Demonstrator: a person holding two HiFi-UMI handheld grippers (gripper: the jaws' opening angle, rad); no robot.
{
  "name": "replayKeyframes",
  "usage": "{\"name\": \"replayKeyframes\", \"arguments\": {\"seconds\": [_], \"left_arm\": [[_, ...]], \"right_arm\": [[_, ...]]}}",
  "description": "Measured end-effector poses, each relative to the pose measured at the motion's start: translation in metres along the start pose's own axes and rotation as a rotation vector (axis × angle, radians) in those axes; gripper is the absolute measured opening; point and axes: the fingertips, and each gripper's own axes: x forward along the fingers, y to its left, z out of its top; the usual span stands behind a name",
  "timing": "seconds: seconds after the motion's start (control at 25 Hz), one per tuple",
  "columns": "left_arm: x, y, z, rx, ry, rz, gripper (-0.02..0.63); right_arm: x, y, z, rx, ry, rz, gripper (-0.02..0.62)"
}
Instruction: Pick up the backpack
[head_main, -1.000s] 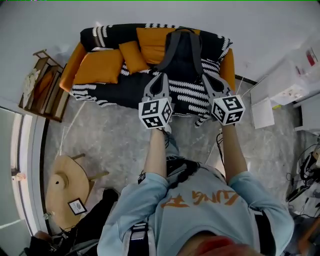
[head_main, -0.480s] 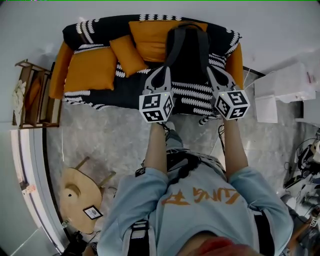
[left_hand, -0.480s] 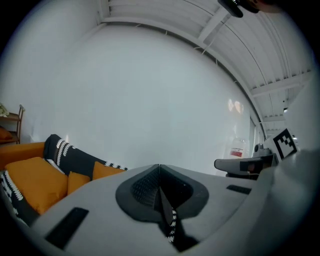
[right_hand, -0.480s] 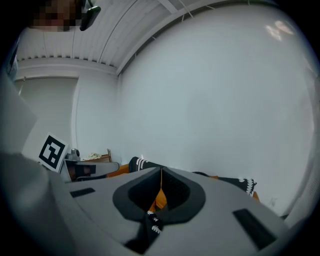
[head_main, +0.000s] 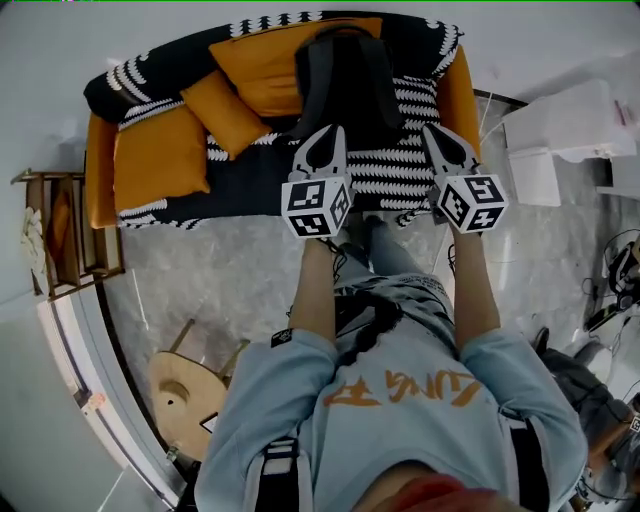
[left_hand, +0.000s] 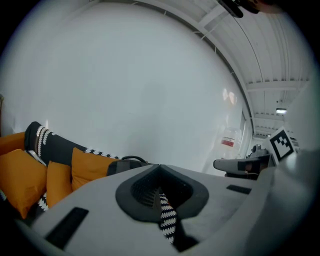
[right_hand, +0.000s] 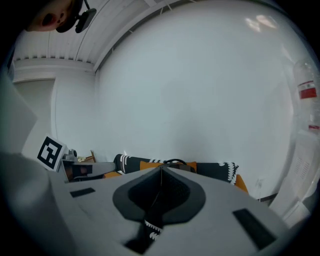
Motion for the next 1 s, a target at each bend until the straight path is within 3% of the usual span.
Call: {"name": "replayKeyframes", "arguments": {"seconds": [0.24,0.4,0.52,0.68,1.0], "left_arm": [[0.026,0.018,0.024,0.068,0.016,0.070,0.021],[0.047,0.037,0.050,0.034,-0.021,0.140,0.021],[0.071,0.031,0.050,0.023,-0.011,0.133,0.021],[0.097,0.031,0.038,0.022,0.039,0.136,0.021],[0.107,0.054,0.002,-0.028,0.152,0.187,0.023]], "right_arm": [[0.047,-0.016,0.023,0.055,-0.052,0.089,0.028],[0.076,-0.008,0.056,-0.008,-0.073,0.218,0.028],[0.088,-0.038,0.065,0.015,-0.073,0.224,0.028],[0.107,-0.078,0.061,0.064,-0.058,0.202,0.028],[0.138,-0.077,0.020,0.132,0.038,0.257,0.029]]}}
